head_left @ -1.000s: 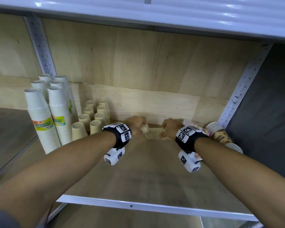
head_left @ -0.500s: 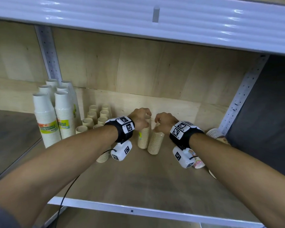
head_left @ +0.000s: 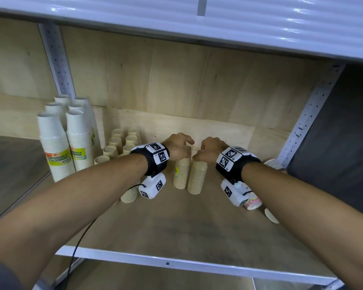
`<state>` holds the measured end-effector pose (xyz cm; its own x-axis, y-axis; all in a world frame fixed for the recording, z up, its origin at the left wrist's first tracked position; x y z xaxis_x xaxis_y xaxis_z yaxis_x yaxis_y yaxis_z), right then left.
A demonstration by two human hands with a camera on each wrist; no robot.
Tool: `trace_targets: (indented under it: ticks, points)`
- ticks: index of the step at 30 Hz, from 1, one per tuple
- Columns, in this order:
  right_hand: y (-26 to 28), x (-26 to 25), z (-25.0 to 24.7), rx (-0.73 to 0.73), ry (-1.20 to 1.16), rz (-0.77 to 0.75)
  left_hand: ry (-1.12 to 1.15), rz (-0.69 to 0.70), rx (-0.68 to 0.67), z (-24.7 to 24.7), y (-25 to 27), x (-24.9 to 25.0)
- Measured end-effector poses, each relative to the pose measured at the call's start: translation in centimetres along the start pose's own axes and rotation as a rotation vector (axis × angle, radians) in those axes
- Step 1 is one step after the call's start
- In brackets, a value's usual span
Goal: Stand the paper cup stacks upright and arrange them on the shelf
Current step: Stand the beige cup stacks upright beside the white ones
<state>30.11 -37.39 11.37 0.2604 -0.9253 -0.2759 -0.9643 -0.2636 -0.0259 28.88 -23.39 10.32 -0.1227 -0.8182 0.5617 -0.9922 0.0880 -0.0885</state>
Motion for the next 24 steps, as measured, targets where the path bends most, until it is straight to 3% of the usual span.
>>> trace_targets:
  ticks: [24]
  points:
    - [-0.34,-0.30,-0.06,-0.001,0.136,-0.032,-0.032,-0.023,0.077,-0.10,-0.77,-0.43]
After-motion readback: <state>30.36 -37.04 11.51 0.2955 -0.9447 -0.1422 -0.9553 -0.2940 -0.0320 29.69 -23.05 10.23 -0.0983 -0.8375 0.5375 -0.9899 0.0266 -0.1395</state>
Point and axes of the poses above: each hand's wrist, its own y-axis away from the middle knuckle, its own z-axis out of the palm, x = y × z, the point moved 4 cm from there along -y, towards the middle knuckle, and after that the axes turned 5 degrees about x, right-handed, at the moved point
